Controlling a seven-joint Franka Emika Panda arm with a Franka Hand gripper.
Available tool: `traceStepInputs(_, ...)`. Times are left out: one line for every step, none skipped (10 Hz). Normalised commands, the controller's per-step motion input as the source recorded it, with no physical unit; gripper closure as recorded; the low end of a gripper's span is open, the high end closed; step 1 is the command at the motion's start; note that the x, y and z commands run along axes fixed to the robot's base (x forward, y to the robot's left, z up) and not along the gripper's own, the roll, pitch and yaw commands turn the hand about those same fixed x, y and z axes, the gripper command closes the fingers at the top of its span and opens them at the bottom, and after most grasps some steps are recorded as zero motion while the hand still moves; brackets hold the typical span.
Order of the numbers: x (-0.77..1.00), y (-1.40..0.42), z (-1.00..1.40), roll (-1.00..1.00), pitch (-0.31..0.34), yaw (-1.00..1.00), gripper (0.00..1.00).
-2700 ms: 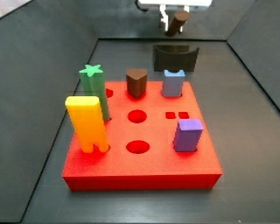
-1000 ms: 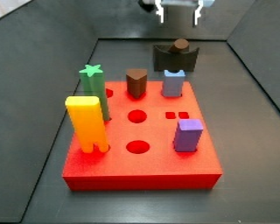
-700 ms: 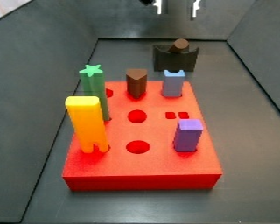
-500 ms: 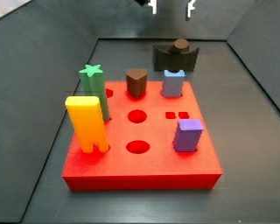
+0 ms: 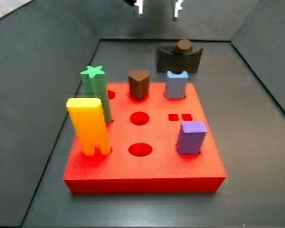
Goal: Pick up the oval object. Move up. Place the oval object on the fixture. Regrasp the oval object. Move to above the board. Insert the oval object.
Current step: Regrasp the oval object.
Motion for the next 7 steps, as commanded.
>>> traceStepInputs(-0.87, -0.01, 0.01, 0.09, -0.107, 0.04, 0.0)
traceStepInputs(-0.43, -1.0, -0.35, 0.84, -0.056, -1.0, 0.0)
traceStepInputs(-0.38, -1.0, -0.35, 0.84, -0.057, -1.0, 0.0)
traceStepInputs(-0.23, -1.0, -0.25, 0.84, -0.106, -1.0, 0.0)
traceStepInputs(-0.17, -1.0, -0.2, 0.83, -0.14, -1.0, 0.0)
traceStepInputs(-0.14, -1.0, -0.19, 0.82, -0.169, -1.0, 0.0)
traceStepInputs(-0.13, -0.95, -0.16, 0.82, -0.188, -1.0, 0.0)
